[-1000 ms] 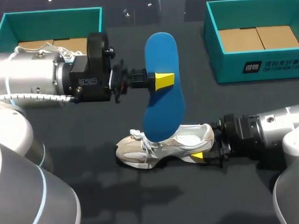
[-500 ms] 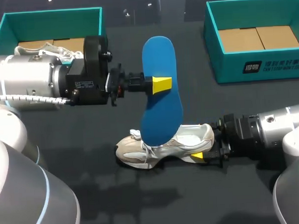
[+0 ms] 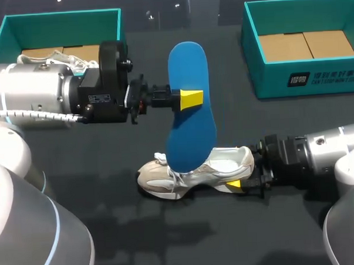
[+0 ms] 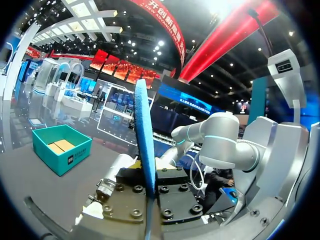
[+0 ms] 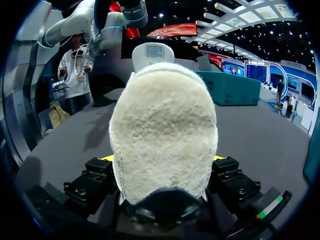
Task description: Take the shoe out of the shoebox, open the shoe tongue, remove and reinsert the insole, then place the shoe into the shoebox
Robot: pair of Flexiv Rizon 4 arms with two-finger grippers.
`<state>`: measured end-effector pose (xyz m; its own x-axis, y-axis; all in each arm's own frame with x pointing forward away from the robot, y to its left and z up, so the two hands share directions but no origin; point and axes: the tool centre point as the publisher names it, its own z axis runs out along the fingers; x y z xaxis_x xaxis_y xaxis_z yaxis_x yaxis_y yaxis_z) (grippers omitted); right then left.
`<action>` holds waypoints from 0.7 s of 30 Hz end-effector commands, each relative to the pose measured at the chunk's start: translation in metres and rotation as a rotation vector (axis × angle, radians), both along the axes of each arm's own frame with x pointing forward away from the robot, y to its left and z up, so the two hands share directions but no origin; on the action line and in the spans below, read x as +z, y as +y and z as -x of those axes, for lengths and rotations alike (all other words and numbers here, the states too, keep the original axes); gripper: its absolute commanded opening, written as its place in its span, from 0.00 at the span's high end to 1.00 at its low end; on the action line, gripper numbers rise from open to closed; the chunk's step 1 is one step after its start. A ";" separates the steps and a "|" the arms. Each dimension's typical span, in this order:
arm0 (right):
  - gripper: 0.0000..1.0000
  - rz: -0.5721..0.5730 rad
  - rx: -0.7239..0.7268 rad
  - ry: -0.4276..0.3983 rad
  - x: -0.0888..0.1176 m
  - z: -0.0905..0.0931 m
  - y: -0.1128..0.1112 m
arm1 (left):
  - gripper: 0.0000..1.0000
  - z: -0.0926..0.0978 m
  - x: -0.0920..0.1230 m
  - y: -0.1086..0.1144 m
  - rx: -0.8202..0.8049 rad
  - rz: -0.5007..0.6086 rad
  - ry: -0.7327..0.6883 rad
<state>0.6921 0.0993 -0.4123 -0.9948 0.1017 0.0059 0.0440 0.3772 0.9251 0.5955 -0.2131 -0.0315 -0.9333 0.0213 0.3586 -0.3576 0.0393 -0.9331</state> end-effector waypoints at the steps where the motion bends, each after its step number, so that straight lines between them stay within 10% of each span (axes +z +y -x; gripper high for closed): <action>1: 0.00 0.067 -0.007 0.033 0.003 0.003 -0.010 | 1.00 -0.001 0.000 -0.004 0.000 0.000 -0.001; 21: 0.00 0.569 -0.037 0.288 0.038 0.021 -0.054 | 1.00 -0.001 0.000 -0.004 0.000 0.000 -0.001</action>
<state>0.6711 0.0488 -0.3858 -0.9646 0.1869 0.1860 0.2629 0.6298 0.7309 0.5953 -0.2132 -0.0312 -0.9333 0.0208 0.3586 -0.3576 0.0405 -0.9330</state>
